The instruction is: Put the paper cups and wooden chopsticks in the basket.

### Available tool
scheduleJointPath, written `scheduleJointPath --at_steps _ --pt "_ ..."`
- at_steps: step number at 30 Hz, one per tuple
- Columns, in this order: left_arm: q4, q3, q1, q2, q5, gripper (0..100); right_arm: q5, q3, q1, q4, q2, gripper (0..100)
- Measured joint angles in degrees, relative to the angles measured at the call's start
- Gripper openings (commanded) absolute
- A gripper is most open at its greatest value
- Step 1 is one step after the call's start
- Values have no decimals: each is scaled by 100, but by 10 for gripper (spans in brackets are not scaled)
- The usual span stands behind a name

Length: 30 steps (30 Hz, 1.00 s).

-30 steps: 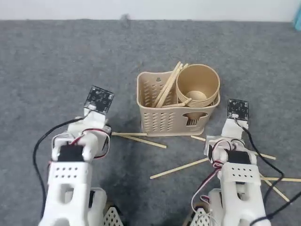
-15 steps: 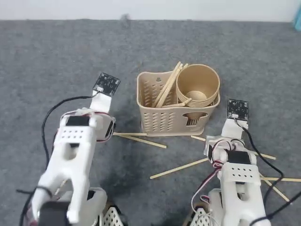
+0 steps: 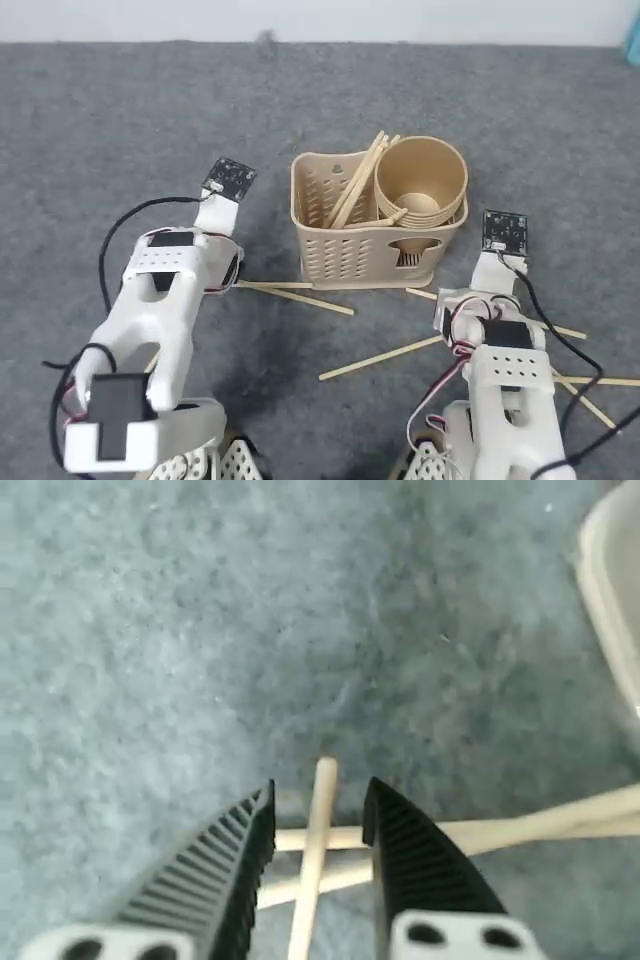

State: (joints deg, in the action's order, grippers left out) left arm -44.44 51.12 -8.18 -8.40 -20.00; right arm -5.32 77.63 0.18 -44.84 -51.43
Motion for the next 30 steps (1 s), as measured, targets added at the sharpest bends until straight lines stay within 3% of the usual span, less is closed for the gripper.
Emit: scheduleJointPath --at_steps 5,12,25,30 --pt "18 0 18 26 -18 139 0 0 9 0 0 26" --pt "18 0 9 26 -18 15 0 0 0 0 0 26" --pt "0 -9 9 26 -26 13 0 0 0 0 0 26" --pt "-914 -791 -97 -132 -35 13 0 0 0 0 0 26"
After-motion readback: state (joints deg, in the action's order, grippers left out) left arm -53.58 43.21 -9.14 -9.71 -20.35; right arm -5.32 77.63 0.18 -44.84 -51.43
